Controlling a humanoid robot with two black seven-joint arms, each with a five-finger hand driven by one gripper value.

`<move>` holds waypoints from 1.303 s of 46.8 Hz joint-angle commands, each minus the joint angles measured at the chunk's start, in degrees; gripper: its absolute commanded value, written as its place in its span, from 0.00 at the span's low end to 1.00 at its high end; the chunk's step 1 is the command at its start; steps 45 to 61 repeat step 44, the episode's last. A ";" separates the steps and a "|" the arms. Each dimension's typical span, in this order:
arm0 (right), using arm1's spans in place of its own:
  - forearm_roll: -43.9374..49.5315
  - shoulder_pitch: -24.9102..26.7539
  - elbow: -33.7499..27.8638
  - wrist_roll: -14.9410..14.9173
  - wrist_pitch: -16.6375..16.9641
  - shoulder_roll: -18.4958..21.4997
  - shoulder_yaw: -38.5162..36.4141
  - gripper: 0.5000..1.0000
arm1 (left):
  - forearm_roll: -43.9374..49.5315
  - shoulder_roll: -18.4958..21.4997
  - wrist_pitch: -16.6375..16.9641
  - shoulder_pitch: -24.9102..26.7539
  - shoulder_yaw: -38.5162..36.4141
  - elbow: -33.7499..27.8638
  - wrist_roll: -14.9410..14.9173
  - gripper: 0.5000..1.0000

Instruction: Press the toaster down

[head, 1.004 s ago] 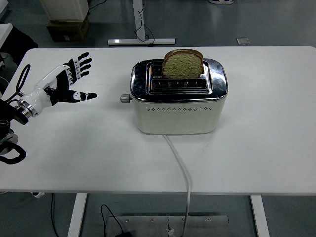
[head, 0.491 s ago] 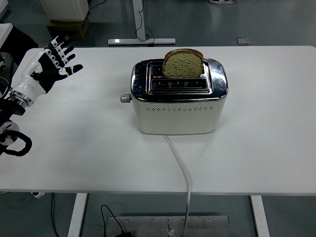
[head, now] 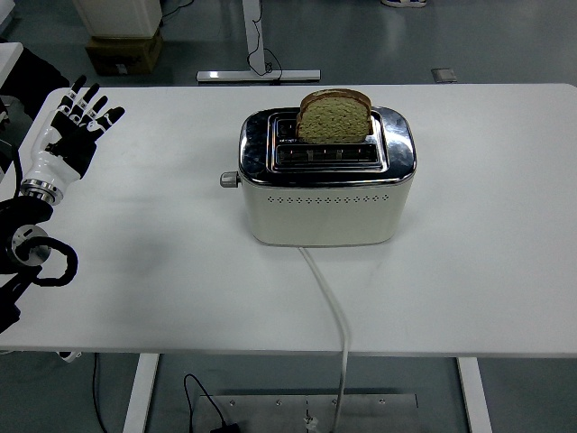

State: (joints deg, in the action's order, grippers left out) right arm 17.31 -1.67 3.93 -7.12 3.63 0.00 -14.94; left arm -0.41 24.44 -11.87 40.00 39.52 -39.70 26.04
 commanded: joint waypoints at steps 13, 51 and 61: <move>0.00 0.00 -0.06 0.00 -0.02 0.00 0.00 1.00 | 4.80 -5.63 -0.09 -0.10 1.97 4.36 -0.02 1.00; 0.18 -0.26 0.03 -0.17 0.07 0.00 0.00 1.00 | 3.84 -6.15 -0.70 0.52 1.97 5.68 -0.02 1.00; 0.18 -0.26 0.03 -0.17 0.07 0.00 0.00 1.00 | 3.84 -6.15 -0.70 0.52 1.97 5.68 -0.02 1.00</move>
